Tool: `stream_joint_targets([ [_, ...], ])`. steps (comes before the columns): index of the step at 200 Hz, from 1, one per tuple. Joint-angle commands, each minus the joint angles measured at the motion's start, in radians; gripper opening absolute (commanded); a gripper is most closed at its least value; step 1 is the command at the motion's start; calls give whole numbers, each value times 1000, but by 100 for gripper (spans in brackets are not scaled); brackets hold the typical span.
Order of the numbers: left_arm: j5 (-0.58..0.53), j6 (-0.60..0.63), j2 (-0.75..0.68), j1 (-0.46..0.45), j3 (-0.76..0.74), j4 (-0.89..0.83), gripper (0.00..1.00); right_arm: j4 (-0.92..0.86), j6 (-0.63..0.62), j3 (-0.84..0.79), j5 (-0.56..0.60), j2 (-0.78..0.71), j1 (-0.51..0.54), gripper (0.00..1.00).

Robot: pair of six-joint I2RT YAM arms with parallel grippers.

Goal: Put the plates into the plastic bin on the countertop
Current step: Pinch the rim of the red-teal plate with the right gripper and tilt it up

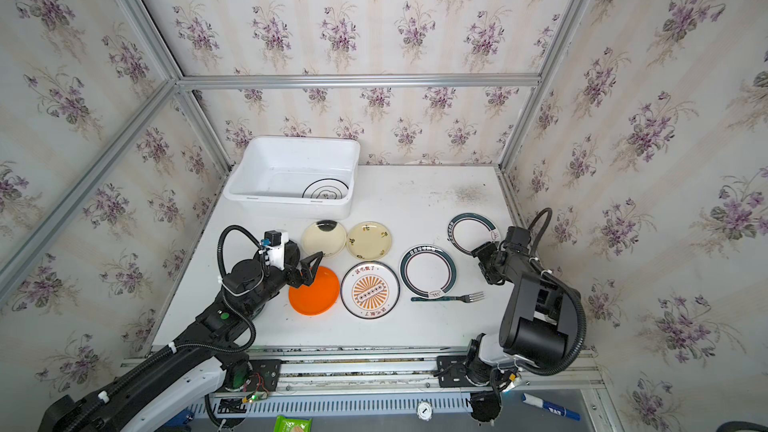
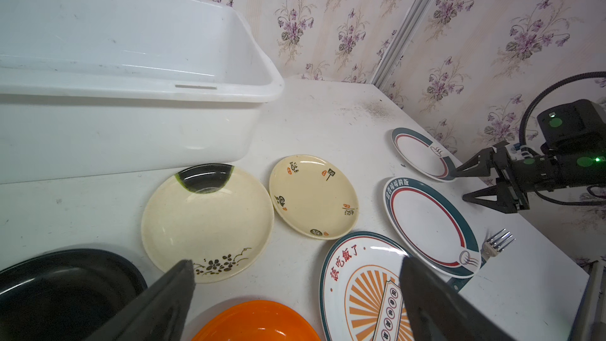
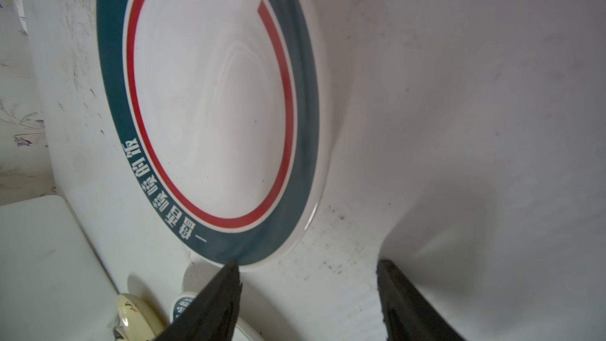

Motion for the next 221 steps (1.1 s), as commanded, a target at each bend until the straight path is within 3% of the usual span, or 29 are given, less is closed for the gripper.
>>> stream_joint_targets([
  [1, 3, 5, -3, 0, 0, 35, 100, 118, 59, -23, -51, 37, -11, 63],
  [51, 7, 1, 2, 0, -2, 41, 100, 179, 98, -37, -39, 82, -11, 57],
  [114, 2, 3, 14, 0, 0, 45, 100, 209, 121, -34, -16, 100, -11, 35],
  [127, 2, 4, 16, 0, 0, 45, 100, 218, 121, -32, -24, 109, -11, 22],
  [179, 3, 9, 9, 0, 0, 41, 100, 263, 139, -34, -49, 157, -12, 22],
  [221, 2, 11, -1, 0, 0, 37, 100, 264, 137, -21, -64, 148, -11, 13],
])
